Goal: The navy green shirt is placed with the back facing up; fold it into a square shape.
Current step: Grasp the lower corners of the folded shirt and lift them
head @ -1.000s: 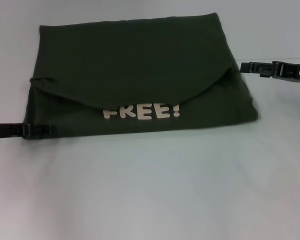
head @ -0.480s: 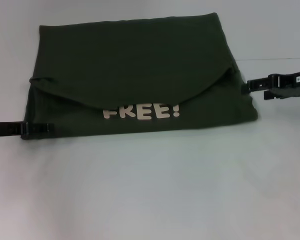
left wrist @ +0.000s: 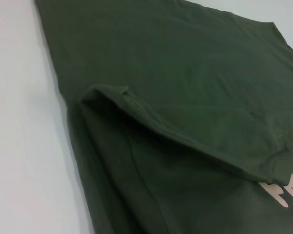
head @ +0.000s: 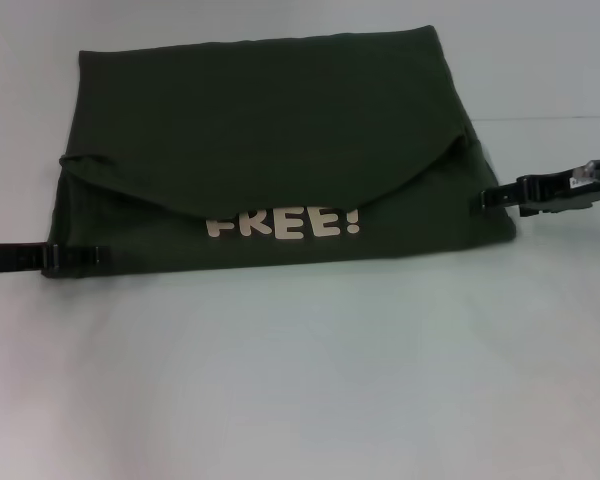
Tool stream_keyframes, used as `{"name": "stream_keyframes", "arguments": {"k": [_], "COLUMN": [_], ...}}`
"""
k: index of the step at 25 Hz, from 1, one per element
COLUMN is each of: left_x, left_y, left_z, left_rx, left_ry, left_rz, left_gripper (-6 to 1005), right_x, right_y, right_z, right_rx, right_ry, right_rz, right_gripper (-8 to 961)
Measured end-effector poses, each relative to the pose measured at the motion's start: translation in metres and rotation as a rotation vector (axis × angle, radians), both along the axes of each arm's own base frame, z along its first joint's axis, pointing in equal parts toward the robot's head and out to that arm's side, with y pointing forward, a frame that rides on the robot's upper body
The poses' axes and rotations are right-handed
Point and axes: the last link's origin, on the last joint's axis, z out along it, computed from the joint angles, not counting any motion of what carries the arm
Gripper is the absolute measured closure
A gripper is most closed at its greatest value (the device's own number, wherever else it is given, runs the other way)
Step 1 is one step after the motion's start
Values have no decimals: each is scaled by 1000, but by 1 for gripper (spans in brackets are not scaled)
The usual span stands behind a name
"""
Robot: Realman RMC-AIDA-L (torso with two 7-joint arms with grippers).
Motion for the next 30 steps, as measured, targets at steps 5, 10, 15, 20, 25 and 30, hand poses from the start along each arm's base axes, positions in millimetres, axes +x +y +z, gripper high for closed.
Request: {"name": "stream_keyframes", "arguments": {"k": [5,10,15,20,25,30], "left_x": [0,-1,-1,0,1,1], "left_y": [0,0,0,0,0,0], "left_z": [0,1,2,2,3,3], "left_rx": [0,1,1,-3,-3,-2], "left_ry": [-1,-3,-3,-6,-6,-7], "left_rz": [1,6,6,3,2,3], "left_gripper": [201,201,202,202,202,201], "right_x": [1,4,7,7,3,3], "right_y": [1,0,1,1,0,0], "right_z": [-13,-19,-25,-29,-37,-38], "right_rx": [13,22,38,35,16,18], "right_ry": [-43,-67,-92,-100,-109,-123], "right_rz": [63,84,100,118,146,152], "right_gripper": [11,11,11,12,12,12]}}
